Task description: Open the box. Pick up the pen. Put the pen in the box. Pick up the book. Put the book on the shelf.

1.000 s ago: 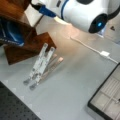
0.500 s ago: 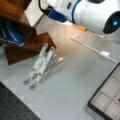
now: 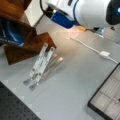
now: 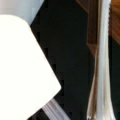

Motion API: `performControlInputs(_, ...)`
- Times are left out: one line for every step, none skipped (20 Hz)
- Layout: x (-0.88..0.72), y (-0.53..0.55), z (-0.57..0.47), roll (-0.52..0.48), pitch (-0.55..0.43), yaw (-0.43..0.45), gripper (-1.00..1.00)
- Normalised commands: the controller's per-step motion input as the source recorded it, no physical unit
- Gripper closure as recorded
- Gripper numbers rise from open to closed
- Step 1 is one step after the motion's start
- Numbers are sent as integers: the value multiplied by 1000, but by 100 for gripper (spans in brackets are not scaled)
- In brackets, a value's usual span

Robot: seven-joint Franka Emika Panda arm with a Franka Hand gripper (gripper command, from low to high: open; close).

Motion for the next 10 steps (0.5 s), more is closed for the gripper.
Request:
performControlInputs(387, 274, -171, 685, -177, -410, -100)
performControlInputs(348, 234, -143, 677, -174, -407, -100)
performControlInputs(307, 188, -113, 618, -150, -381, -100)
performControlInputs(268, 147, -99, 661, -185, -395, -100)
performControlInputs(232, 115, -112, 678, -207, -385, -100)
performControlInputs(196, 94, -141, 692, -233, -376, -100)
performControlInputs(160, 74, -176, 692, -251, -360, -100)
performControlInputs(117, 53, -216, 680, -267, -328, -100)
performControlInputs(68, 34, -248, 667, -274, -292, -100)
performControlInputs(23, 21, -276, 654, -282, -250, -100)
